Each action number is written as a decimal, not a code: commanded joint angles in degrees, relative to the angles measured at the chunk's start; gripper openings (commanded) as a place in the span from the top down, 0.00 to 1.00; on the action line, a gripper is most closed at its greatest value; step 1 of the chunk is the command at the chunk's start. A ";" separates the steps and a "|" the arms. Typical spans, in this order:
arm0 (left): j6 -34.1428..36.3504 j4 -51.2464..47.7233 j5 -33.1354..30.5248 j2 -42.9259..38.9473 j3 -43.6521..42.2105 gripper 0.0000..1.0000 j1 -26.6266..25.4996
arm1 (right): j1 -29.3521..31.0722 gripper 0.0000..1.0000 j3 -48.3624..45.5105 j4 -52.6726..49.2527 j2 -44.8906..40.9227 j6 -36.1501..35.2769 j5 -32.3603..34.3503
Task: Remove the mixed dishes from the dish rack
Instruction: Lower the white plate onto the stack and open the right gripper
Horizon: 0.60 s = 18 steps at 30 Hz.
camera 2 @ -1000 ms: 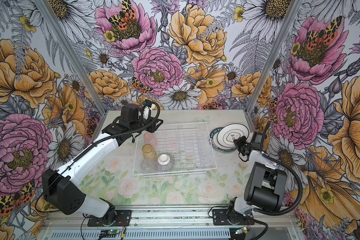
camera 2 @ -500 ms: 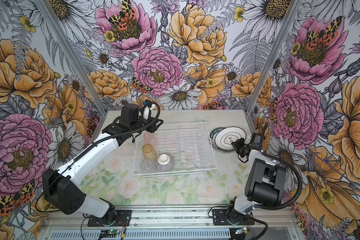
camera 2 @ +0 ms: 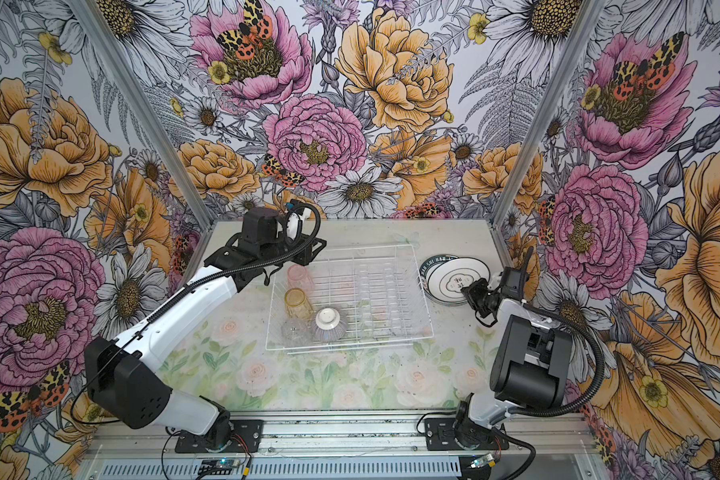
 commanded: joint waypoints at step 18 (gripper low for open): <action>1.47 0.04 0.68 -0.97 -1.72 0.67 1.12 | 1.50 0.48 5.98 -17.73 -2.82 -14.15 12.37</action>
